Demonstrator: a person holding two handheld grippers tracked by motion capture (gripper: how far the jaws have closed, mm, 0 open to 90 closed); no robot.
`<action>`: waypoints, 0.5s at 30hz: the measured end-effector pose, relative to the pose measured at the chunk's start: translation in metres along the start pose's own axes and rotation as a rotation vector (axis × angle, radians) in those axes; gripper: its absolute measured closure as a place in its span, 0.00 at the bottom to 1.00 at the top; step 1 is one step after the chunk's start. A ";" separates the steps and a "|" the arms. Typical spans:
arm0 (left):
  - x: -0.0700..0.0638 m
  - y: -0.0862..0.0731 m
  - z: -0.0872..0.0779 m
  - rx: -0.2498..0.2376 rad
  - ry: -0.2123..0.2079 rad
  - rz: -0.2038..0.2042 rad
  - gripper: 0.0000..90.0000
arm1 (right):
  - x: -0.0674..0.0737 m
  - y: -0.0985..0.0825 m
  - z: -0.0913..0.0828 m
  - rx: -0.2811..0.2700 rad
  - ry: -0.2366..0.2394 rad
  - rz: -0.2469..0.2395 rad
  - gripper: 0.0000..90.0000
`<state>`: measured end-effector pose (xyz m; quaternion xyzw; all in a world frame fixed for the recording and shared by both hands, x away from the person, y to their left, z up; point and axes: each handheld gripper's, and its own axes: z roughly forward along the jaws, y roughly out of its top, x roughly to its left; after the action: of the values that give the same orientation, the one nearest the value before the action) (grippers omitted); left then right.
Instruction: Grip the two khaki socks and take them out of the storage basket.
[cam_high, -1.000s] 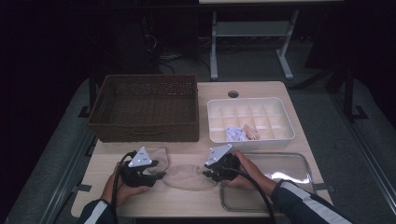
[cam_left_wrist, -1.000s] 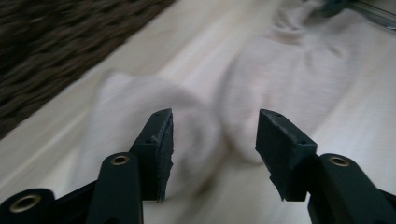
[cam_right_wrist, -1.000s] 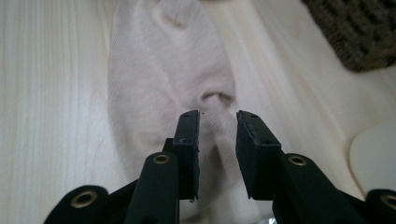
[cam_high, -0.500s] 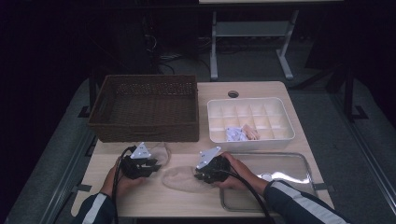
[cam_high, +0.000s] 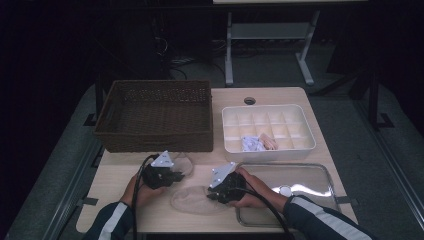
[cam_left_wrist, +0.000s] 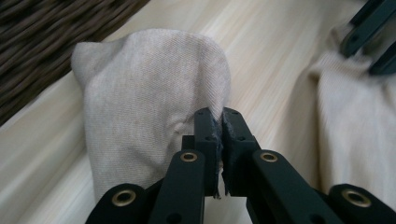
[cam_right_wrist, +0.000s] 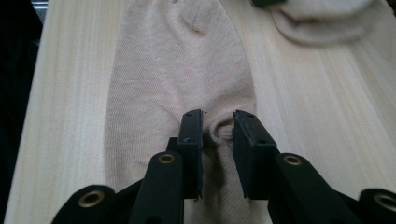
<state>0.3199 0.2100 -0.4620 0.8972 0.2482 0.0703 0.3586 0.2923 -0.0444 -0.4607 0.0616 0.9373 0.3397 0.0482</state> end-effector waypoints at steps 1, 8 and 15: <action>-0.003 0.006 0.007 -0.003 -0.023 0.011 0.96 | 0.001 0.000 0.000 0.001 0.004 0.002 0.80; -0.023 0.028 0.025 -0.011 -0.086 0.084 0.96 | -0.001 -0.002 -0.003 0.004 0.004 0.004 0.73; -0.032 0.036 0.011 -0.107 -0.109 0.081 0.96 | -0.020 -0.010 -0.026 -0.040 -0.090 0.078 0.81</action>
<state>0.3094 0.1648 -0.4442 0.8884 0.1879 0.0491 0.4160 0.3079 -0.0715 -0.4466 0.1124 0.9240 0.3570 0.0780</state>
